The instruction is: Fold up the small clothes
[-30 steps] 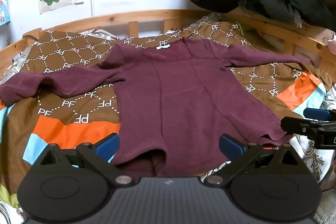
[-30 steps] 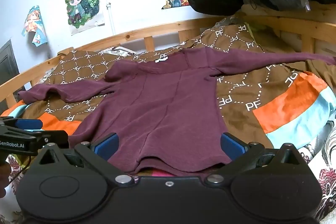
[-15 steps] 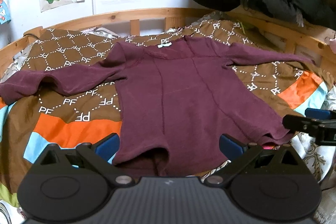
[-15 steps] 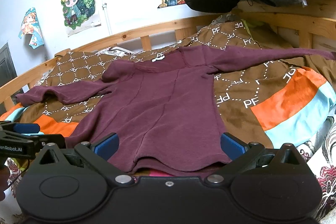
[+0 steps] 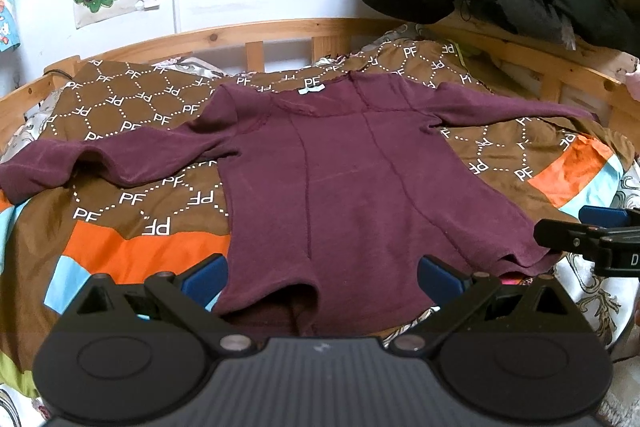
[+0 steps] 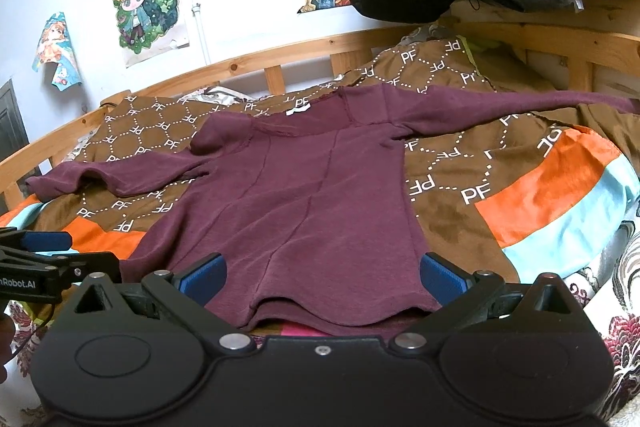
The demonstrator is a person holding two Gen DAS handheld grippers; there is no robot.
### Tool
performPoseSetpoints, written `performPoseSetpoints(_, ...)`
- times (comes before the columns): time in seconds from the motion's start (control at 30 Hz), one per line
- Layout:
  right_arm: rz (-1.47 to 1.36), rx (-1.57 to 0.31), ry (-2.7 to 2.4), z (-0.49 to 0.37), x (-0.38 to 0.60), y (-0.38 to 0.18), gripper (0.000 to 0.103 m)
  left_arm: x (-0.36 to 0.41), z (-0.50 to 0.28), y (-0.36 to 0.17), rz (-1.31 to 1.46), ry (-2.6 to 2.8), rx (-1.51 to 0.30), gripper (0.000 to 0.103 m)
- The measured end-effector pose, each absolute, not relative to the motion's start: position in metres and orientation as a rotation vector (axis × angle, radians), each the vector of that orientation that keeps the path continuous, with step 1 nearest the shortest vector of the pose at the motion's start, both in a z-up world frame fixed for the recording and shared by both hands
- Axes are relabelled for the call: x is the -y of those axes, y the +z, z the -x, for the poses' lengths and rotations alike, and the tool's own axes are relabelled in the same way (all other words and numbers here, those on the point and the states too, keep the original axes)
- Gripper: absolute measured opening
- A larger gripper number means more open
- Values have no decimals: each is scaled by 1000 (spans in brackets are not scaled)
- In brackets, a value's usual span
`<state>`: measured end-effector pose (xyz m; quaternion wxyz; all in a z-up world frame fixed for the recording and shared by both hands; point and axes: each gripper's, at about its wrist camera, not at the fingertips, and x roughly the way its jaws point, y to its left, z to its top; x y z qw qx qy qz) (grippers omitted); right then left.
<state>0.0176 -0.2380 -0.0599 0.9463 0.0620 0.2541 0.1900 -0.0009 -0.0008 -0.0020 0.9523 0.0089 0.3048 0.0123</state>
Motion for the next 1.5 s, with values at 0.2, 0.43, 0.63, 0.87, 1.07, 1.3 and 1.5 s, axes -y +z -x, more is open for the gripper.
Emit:
performPoseSetpoints(0.2, -122, -516, 390, -18, 238, -60, 103, 2, 1, -2, -23, 31, -619, 103)
performPoseSetpoints(0.43, -118, -515, 391, -18, 237, -60, 103, 3, 2, 0, -27, 32, -614, 103)
performPoseSetpoints(0.63, -118, -515, 390, -18, 237, -60, 102, 3, 2, 0, -26, 31, -612, 103)
performPoseSetpoints(0.87, -117, -515, 390, -18, 237, -60, 102, 3, 1, 1, -29, 35, -613, 103)
performPoseSetpoints(1.07, -117, -514, 390, -18, 237, -60, 102, 3, 3, 2, -35, 42, -606, 103)
performPoseSetpoints(1.3, -118, -512, 389, -18, 237, -60, 102, 1, 4, 2, -36, 39, -606, 103)
performPoseSetpoints(1.5, -116, -513, 391, -17, 236, -59, 103, 1, 4, 2, -38, 41, -607, 103)
